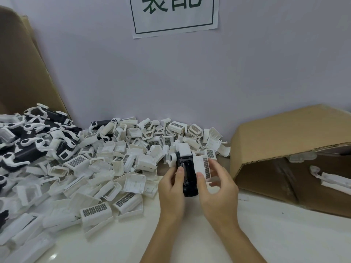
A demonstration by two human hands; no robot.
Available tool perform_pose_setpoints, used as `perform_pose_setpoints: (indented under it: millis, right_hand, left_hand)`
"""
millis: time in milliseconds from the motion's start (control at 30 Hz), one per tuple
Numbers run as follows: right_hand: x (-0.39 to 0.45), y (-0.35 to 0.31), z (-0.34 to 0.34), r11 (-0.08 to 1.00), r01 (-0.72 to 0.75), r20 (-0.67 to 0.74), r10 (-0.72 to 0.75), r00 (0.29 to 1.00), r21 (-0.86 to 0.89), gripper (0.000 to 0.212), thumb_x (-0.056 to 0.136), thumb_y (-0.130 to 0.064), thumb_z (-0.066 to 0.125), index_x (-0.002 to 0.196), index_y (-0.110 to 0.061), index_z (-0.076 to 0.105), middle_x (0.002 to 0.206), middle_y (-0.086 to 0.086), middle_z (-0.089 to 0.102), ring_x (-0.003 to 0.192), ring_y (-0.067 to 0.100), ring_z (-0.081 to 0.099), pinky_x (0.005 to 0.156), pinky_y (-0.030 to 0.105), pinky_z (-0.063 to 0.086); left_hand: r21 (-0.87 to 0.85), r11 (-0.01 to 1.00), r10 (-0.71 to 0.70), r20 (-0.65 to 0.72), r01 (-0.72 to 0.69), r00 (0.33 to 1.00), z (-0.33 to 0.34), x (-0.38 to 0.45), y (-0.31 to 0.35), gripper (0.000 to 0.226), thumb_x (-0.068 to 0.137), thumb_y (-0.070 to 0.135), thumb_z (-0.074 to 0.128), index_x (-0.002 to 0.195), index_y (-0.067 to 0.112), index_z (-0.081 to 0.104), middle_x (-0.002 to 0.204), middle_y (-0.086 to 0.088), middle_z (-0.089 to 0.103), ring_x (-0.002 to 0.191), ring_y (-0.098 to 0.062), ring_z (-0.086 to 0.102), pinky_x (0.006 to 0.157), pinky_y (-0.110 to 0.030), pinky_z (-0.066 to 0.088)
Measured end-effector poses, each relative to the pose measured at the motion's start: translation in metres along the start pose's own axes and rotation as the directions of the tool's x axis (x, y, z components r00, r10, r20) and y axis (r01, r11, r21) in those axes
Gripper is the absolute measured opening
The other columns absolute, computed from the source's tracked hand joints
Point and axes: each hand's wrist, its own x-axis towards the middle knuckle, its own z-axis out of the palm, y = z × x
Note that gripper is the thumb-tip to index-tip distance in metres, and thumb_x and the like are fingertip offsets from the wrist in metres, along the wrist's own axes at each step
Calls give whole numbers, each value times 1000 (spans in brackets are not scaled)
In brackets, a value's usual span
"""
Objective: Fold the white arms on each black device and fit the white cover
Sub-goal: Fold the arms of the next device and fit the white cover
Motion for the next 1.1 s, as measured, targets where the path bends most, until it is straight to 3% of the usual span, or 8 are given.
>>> perform_pose_setpoints:
  millis: [67, 167, 300, 500, 600, 700, 900, 1100]
  right_hand:
    - [0, -5, 2, 999, 33, 1, -33, 999, -25, 42, 88, -23, 73, 127, -25, 60, 106, -17, 63, 86, 7, 60, 76, 9, 46]
    - [-4, -11, 8, 996, 50, 60, -46, 997, -76, 45, 87, -32, 70, 129, -20, 61, 111, -13, 63, 100, 6, 60, 85, 14, 48]
    - [-9, -9, 12, 988, 46, 101, -32, 994, -149, 47, 87, -28, 72, 131, -19, 59, 113, -11, 60, 109, 9, 57, 94, 30, 50]
    - [-12, -11, 13, 981, 72, 65, -61, 996, -183, 50, 85, -30, 73, 131, -16, 57, 114, -10, 57, 108, 10, 56, 93, 28, 49]
    - [-11, -12, 12, 983, 67, 8, -66, 998, -173, 48, 84, -29, 76, 127, -18, 57, 114, -10, 56, 107, 9, 55, 92, 27, 48]
    - [-13, -10, 12, 988, 53, 49, -46, 998, -148, 45, 83, -27, 77, 122, -22, 57, 111, -13, 56, 104, 9, 56, 88, 32, 51]
    - [-14, -8, 11, 991, 63, 72, -55, 996, -118, 43, 82, -26, 77, 115, -36, 51, 110, -23, 56, 105, 2, 56, 84, 14, 46]
    - [-13, -9, 11, 987, 84, 66, -76, 995, -134, 41, 84, -28, 76, 118, -29, 55, 110, -18, 55, 104, 4, 56, 84, 18, 47]
  left_hand:
    - [4, 1000, 12, 19, -12, 1000, 1, -1, 0, 25, 103, 14, 51, 93, 10, 74, 82, -1, 76, 75, -14, 70, 65, -20, 51]
    - [-31, 1000, -1, 26, 2, 1000, 1, -2, 1, 28, 104, 12, 48, 94, 7, 73, 80, -5, 75, 72, -13, 69, 63, -24, 52]
    - [-90, 995, -50, -2, 49, 999, 1, -1, 0, 36, 105, 18, 46, 82, 0, 67, 79, -17, 70, 74, -25, 62, 69, -47, 51]
    - [-13, 1000, -9, 0, 9, 1000, 1, -3, 1, 44, 103, 6, 45, 62, 13, 55, 58, 3, 54, 58, -11, 47, 56, -28, 38]
    - [22, 1000, 12, 38, -12, 999, 3, -5, 2, 42, 102, 0, 45, 62, 10, 53, 56, 3, 52, 55, -10, 43, 53, -24, 36]
    - [-21, 1000, -6, 25, 7, 1000, 3, -4, 2, 42, 102, 2, 44, 62, 8, 54, 57, 3, 53, 55, -10, 45, 52, -21, 38]
    - [-58, 998, -37, -10, 36, 999, 0, -1, 1, 48, 103, 4, 44, 57, 16, 52, 56, 2, 51, 55, -12, 42, 54, -29, 35]
    - [-25, 999, -21, 15, 22, 1000, 2, -3, 0, 38, 104, 6, 44, 68, -2, 55, 62, -8, 56, 61, -19, 49, 60, -33, 39]
